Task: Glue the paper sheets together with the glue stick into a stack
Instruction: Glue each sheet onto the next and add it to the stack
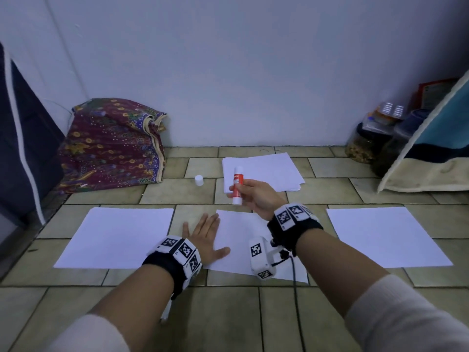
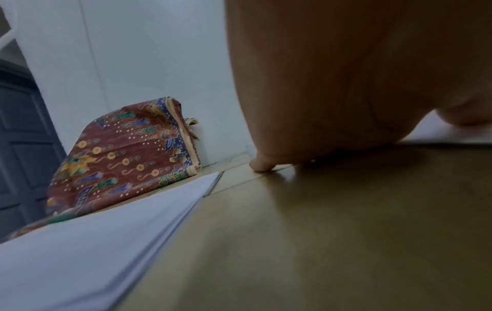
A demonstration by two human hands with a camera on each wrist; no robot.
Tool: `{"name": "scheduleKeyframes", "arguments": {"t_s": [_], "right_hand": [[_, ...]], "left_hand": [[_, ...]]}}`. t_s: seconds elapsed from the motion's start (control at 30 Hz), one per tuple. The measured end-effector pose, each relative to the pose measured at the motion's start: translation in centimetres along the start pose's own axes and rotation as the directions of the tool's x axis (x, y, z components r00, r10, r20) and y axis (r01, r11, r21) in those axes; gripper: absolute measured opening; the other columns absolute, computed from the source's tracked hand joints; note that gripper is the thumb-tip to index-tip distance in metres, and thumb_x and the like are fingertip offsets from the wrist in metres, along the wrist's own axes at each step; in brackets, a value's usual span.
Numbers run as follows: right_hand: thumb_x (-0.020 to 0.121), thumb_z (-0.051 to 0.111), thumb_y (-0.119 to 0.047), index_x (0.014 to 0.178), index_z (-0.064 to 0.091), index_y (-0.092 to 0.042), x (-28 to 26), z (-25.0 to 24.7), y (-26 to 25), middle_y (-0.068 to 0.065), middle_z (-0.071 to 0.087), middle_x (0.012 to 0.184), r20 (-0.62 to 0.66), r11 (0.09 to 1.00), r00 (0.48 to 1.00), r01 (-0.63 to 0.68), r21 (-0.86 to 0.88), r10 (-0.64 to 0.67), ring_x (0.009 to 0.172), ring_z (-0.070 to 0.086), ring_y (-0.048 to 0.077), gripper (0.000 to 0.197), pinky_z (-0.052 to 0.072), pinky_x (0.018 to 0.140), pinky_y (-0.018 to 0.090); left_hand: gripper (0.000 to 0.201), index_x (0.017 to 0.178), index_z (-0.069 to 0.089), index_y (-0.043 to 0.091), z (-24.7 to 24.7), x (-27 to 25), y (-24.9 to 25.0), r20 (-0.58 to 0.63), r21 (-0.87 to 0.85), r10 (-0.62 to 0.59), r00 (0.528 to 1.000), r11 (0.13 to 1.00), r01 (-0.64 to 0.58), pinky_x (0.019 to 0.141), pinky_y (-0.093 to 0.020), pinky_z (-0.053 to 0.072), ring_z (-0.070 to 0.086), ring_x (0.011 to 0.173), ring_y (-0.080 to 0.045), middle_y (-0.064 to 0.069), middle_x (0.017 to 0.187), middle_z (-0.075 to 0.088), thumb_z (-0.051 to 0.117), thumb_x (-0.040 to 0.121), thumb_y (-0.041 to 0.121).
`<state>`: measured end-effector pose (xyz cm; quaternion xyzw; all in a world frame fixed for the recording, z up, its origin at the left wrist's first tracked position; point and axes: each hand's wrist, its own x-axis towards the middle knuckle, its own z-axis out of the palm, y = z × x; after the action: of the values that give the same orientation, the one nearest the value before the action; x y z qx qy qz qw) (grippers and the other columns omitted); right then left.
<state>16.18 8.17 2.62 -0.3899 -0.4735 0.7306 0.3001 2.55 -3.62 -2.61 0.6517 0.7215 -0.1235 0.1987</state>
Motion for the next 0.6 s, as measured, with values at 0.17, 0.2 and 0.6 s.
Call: {"name": "scheduleKeyframes", "arguments": {"t_s": [0.17,0.2,0.6], "right_hand": [[0.078,0.076,-0.018,0.104,0.064,-0.010,3.0,2.3,0.3,0.005,0.070,0.102,-0.114,0.760,0.980,0.052,-0.647,-0.163,0.093,0.064,0.017,0.030,0.046,0.074,0.021],[0.077,0.077,-0.017,0.103,0.063,-0.010,3.4,2.8,0.2,0.004,0.069,0.101,-0.089,0.700,0.977,0.075,-0.710,-0.195,0.093,0.062,0.017,0.030,0.045,0.073,0.022],[0.082,0.065,-0.013,0.114,0.057,-0.005,5.7,6.7,0.0,0.014,0.067,0.105,0.096,0.290,0.979,0.145,-0.946,-0.179,0.096,0.063,0.029,0.033,0.053,0.079,0.035]], "left_hand": [[0.159,0.151,-0.018,0.021,-0.6,0.5,-0.2,0.063,-0.097,0.019,0.998,0.995,-0.013,0.114,-0.052,-0.010,-0.018,0.146,-0.010,0.011,0.157,-0.024,-0.012,0.010,0.096],[0.164,0.151,-0.018,0.022,-0.9,0.5,-0.3,0.069,-0.092,0.018,0.997,0.996,-0.012,0.114,-0.052,-0.010,-0.018,0.146,-0.010,0.012,0.156,-0.023,-0.015,0.004,0.096],[0.131,0.151,-0.016,0.019,-0.1,1.0,-0.8,0.035,-0.045,0.010,0.999,0.999,-0.009,0.114,-0.052,-0.009,-0.018,0.147,-0.014,0.005,0.159,-0.022,0.004,0.037,0.081]]}}
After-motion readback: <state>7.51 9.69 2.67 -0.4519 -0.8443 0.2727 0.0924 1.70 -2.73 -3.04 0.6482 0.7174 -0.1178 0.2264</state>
